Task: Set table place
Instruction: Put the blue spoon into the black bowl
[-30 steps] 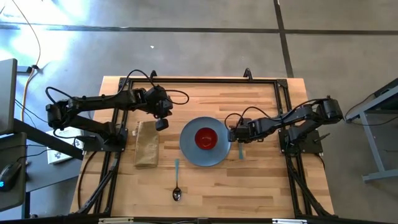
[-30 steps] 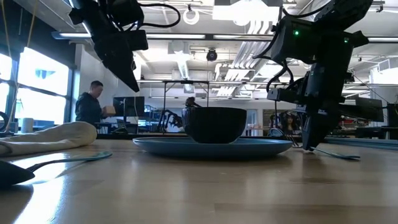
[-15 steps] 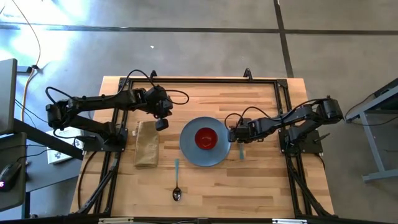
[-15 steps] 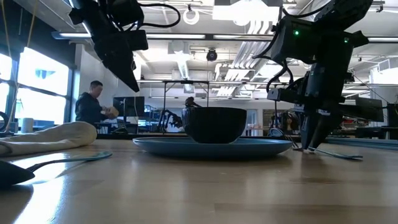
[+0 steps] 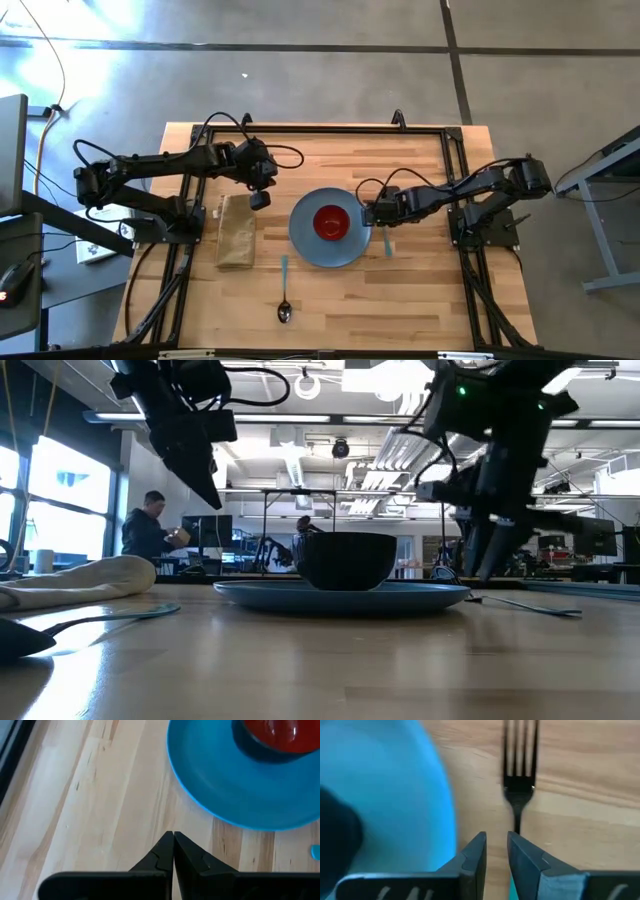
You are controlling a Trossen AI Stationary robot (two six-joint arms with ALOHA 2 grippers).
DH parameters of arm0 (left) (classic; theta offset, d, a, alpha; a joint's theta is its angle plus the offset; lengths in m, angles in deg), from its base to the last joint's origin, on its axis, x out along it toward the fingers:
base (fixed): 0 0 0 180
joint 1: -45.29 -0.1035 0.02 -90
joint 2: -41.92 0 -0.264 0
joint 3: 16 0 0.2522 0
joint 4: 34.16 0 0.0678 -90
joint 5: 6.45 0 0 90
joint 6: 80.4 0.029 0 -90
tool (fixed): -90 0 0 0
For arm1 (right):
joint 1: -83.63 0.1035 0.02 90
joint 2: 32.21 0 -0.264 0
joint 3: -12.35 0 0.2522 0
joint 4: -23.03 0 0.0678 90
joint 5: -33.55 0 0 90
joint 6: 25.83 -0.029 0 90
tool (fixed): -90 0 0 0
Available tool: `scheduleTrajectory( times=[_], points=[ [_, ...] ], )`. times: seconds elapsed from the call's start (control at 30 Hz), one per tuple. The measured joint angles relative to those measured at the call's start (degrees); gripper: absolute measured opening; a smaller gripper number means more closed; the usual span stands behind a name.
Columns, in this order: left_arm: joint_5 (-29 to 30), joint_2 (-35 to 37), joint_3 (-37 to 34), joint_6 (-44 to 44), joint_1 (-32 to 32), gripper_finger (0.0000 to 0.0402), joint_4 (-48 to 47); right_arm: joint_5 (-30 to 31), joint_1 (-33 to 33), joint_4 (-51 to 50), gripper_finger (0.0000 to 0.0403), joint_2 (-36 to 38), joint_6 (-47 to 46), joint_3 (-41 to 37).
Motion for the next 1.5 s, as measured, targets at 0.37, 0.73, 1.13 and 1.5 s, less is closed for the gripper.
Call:
scheduleTrajectory(
  times=[0.37, 0.73, 1.13, 1.5],
  points=[
    [4.4, 0.0, 0.0, -0.2, 7.5, 0.0000, -6.7, 8.2, 0.0, -31.8, 0.0069, 0.0, 8.1, 19.9],
    [10.1, 0.0, 0.0, -5.0, 14.5, 0.0000, -6.9, 11.8, 0.7, -34.5, 0.0069, 0.1, 8.1, 20.0],
    [7.5, -0.3, 0.0, 13.7, 32.7, 0.0003, -6.8, 9.1, 0.8, -34.7, 0.0069, 1.3, 12.1, 19.1],
    [-5.0, -9.0, -0.5, -11.4, 35.3, 0.0050, 2.0, 12.8, 0.8, -35.2, 0.0069, 7.1, 17.4, 19.1]
  ],
)
